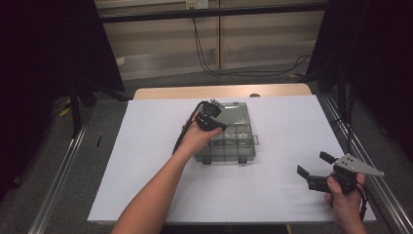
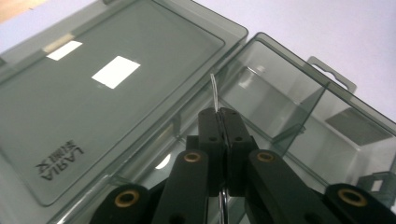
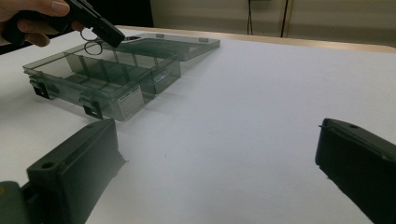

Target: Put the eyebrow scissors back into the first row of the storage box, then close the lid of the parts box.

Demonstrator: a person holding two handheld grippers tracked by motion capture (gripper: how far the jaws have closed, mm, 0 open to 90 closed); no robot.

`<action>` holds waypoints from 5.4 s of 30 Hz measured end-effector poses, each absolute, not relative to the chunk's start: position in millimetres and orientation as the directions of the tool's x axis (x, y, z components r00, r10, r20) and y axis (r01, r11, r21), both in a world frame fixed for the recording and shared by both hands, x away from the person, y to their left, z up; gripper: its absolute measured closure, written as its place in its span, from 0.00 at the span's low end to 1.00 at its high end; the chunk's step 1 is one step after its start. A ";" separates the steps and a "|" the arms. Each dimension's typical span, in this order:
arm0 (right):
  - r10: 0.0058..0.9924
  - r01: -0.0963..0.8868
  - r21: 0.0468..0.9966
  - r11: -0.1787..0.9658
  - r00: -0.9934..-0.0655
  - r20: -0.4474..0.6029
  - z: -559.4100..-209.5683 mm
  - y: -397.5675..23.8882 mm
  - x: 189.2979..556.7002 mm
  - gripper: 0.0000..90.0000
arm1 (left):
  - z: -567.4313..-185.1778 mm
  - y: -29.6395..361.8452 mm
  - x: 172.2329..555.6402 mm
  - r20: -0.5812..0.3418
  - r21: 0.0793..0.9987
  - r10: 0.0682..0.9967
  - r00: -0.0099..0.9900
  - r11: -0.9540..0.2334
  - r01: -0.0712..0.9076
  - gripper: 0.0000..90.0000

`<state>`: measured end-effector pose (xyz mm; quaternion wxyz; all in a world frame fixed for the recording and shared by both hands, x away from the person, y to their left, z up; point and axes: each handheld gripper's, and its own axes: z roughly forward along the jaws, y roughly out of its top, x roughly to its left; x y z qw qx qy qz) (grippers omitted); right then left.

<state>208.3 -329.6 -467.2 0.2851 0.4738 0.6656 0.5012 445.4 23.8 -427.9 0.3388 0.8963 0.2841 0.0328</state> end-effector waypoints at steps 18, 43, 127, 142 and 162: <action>0.916 0.351 0.935 0.051 -0.390 0.097 -469.8 -329.4 211.0 0.00 | -428.2 30.6 444.2 -0.252 0.682 0.519 0.816 -0.503 0.531 0.34; 0.917 0.352 0.934 0.063 -0.390 0.085 -467.5 -320.2 218.8 0.00 | -431.8 101.0 444.4 -0.310 0.746 0.613 0.726 -0.317 0.586 0.00; 0.845 0.589 0.807 -0.041 -0.410 0.342 -450.7 -221.6 432.3 0.38 | -468.7 120.9 491.8 -0.476 0.653 0.732 0.487 -0.076 0.753 0.20; 0.852 0.684 0.727 -0.058 -0.345 0.393 -478.1 -219.7 452.0 0.51 | -482.4 118.6 499.3 -0.509 0.630 0.742 0.436 -0.024 0.776 0.37; 0.821 0.704 0.705 -0.085 -0.351 0.450 -487.5 -222.6 455.4 0.68 | -472.6 108.6 490.5 -0.398 0.688 0.766 0.505 -0.114 0.716 0.63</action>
